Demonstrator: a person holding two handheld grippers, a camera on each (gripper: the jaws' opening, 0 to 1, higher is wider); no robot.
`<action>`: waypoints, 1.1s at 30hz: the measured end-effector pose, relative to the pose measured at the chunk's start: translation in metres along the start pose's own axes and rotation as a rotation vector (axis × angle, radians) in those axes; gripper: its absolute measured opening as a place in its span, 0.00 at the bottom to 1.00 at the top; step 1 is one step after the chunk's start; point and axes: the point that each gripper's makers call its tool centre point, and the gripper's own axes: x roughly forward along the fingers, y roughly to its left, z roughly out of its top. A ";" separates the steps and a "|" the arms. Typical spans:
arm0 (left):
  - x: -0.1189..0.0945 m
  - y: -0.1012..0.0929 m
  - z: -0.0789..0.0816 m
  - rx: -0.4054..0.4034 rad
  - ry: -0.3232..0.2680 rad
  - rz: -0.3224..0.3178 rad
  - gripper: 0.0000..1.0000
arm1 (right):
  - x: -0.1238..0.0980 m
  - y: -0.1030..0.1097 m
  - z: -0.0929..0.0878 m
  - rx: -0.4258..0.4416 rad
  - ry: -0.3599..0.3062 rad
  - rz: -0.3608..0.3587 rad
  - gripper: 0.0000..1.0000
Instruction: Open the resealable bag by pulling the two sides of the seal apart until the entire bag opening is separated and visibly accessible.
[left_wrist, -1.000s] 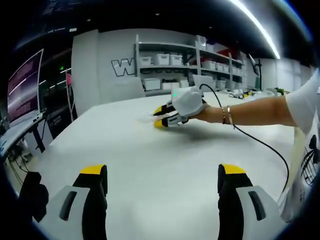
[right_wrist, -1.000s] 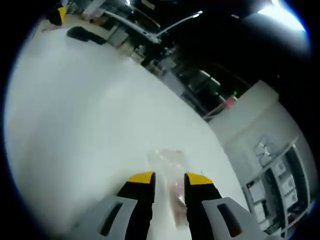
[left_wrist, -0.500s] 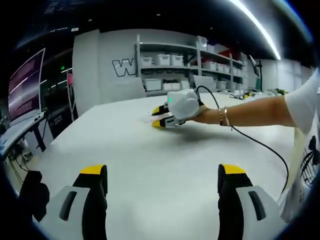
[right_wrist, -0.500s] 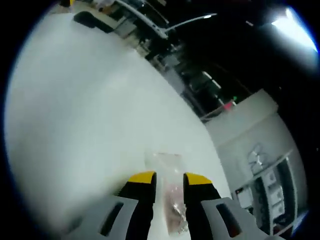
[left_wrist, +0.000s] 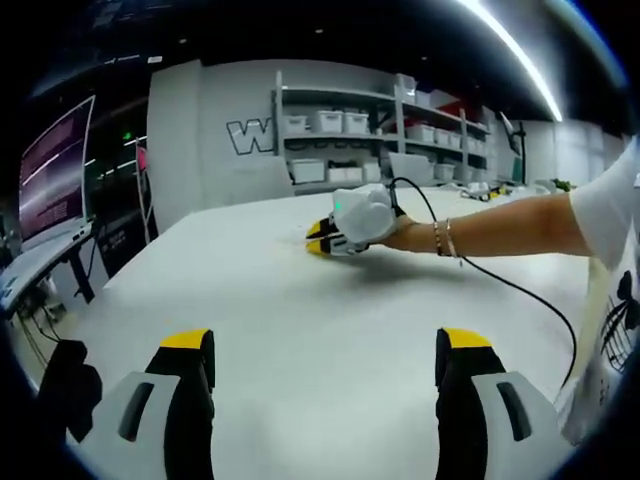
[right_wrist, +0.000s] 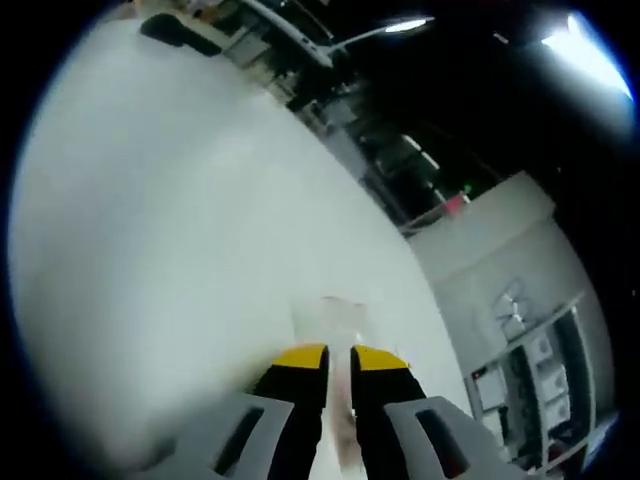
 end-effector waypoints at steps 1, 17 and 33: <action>0.000 0.000 0.000 0.000 0.000 -0.001 0.90 | 0.000 0.001 -0.001 0.010 0.004 0.003 0.02; -0.004 0.003 0.002 -0.007 -0.015 0.008 0.90 | -0.009 0.000 -0.010 0.138 0.000 0.017 0.00; -0.003 -0.002 0.003 -0.001 -0.015 -0.005 0.90 | -0.022 -0.016 -0.009 0.217 -0.027 -0.030 0.00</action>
